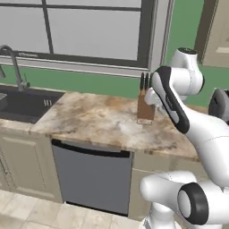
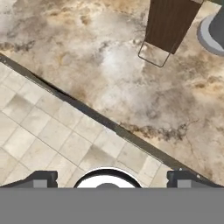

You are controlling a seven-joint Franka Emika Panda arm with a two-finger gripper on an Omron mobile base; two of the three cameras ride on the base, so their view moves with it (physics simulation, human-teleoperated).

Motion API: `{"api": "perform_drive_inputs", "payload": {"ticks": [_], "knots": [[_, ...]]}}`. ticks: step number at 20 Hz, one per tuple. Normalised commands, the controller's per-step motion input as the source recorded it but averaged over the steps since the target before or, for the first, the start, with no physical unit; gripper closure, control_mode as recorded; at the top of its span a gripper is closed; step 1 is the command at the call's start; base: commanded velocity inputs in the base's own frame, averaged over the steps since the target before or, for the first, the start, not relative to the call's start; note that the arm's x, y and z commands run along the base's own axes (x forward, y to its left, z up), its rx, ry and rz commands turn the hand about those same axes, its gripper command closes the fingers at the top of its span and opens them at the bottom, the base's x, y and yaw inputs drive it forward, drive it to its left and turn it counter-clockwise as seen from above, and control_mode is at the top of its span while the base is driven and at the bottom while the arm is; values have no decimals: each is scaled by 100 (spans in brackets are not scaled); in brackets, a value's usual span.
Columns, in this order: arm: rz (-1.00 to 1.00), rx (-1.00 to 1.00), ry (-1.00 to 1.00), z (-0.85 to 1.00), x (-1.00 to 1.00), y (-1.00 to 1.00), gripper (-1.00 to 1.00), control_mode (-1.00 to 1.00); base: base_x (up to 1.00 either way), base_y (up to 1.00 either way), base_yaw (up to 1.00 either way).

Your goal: Open the dishwasher door and pull out the top rack.

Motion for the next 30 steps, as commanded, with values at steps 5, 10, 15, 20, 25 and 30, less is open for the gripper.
{"api": "perform_drive_inputs", "payload": {"ticks": [5, 10, 15, 20, 25, 30], "knots": [[0, 0, 0, 0, 0, 0, -100, 100, 2, -31, 58], [0, 0, 0, 0, 0, 0, -100, 100, 0, -31, 56], [0, 0, 0, 0, 0, 0, -100, 100, 0, -65, 46], [0, 0, 0, 0, 0, 0, -100, 100, 1, -88, 27], [0, 0, 0, 0, 0, 0, -100, 100, 4, -64, 20], [0, 0, 0, 0, 0, 0, -100, 100, 8, -11, 21]]}}
